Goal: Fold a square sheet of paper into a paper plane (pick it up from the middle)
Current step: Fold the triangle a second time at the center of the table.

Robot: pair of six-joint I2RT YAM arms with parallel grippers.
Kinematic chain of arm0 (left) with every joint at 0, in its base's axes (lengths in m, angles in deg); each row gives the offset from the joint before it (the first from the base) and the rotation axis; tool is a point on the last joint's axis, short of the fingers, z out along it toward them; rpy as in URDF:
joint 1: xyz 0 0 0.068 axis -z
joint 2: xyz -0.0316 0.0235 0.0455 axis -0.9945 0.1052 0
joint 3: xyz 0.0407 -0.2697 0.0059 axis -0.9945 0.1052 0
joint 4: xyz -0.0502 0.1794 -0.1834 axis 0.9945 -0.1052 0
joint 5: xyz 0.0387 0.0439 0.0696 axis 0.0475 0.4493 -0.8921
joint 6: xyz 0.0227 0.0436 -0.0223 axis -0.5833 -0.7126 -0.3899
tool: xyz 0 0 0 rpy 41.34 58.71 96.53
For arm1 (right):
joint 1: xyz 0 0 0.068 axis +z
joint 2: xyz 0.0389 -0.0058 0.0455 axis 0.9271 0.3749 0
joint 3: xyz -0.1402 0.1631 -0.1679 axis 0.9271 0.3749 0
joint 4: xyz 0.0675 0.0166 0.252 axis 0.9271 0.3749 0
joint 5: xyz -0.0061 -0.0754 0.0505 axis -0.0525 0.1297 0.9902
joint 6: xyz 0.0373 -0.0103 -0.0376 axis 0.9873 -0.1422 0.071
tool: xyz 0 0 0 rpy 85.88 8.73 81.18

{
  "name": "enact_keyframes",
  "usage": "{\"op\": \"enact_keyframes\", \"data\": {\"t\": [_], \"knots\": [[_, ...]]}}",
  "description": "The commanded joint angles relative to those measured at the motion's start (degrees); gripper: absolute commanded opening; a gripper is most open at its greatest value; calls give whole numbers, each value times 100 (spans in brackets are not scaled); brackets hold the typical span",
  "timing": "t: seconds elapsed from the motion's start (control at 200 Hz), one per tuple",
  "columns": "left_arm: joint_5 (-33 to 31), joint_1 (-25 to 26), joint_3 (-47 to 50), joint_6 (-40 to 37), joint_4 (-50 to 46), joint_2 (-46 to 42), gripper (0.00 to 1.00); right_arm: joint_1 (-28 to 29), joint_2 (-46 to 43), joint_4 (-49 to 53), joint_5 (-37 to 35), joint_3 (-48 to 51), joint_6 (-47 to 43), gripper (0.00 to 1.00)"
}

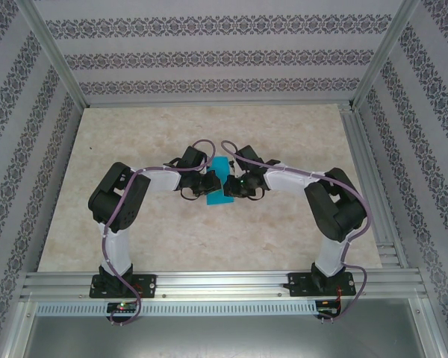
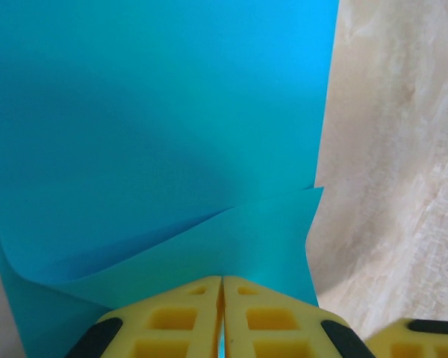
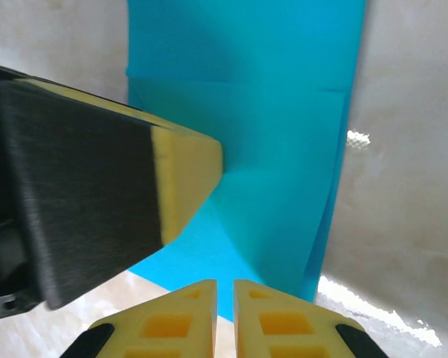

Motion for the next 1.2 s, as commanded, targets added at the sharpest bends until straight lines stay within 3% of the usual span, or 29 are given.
{"op": "enact_keyframes", "data": {"t": [0.0,0.594,0.854,1.194], "knots": [[-523,50,89,43,-507,290,11,-46,128,-93,117,4,20,15],[-592,53,59,37,-415,211,12,-208,189,-27,2,582,-20,14],[53,173,140,-28,240,-262,17,-216,258,-30,-50,607,33,13],[72,451,432,352,476,-269,14,-199,321,19,-142,613,73,12]]}}
